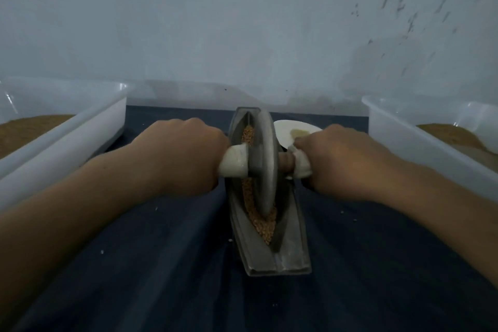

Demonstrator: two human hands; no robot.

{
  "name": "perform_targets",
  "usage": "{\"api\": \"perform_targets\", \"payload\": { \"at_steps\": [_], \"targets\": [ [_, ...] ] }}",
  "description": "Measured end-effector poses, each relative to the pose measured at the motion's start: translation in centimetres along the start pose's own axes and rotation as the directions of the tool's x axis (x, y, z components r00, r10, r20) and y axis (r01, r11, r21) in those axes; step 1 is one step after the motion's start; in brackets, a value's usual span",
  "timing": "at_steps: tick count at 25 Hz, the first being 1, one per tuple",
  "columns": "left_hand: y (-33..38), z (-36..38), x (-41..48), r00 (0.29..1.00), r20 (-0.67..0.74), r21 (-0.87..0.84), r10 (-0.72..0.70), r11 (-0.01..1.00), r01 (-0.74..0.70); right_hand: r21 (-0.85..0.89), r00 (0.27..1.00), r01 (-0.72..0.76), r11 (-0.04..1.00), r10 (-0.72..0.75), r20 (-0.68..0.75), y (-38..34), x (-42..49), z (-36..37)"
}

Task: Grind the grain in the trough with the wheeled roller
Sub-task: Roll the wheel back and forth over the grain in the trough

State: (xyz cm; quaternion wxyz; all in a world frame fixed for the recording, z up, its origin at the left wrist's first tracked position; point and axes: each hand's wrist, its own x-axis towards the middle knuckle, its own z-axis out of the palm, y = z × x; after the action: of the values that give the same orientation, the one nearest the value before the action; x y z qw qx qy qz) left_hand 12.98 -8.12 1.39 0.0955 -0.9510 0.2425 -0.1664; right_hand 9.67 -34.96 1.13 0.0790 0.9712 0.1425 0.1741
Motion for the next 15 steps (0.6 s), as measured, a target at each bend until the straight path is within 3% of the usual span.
{"api": "perform_targets", "payload": {
  "at_steps": [2,6,8,12,15],
  "targets": [
    [-0.2,0.4,1.1,1.000,0.016,0.005,-0.011,1.000,0.011,0.029,0.998,0.005,1.000,-0.006,0.056,0.4,1.2,0.3],
    [-0.4,2.0,5.4,0.977,-0.151,0.111,-0.147,0.980,0.165,-0.039,0.993,-0.117,0.992,0.116,-0.025,0.1,7.4,2.2],
    [-0.3,1.6,6.5,0.973,-0.163,0.133,-0.161,0.974,0.183,-0.020,0.987,-0.158,0.987,0.157,-0.023,0.2,8.8,2.3],
    [0.0,1.1,3.9,0.991,-0.108,0.098,-0.084,0.991,0.094,-0.024,0.995,-0.096,0.995,0.096,0.009,-0.5,5.2,1.1],
    [-0.2,0.4,0.9,0.994,0.100,-0.069,0.035,0.997,-0.028,-0.013,0.998,-0.015,1.000,0.016,0.064,-0.5,1.2,-0.5]
  ]
}}
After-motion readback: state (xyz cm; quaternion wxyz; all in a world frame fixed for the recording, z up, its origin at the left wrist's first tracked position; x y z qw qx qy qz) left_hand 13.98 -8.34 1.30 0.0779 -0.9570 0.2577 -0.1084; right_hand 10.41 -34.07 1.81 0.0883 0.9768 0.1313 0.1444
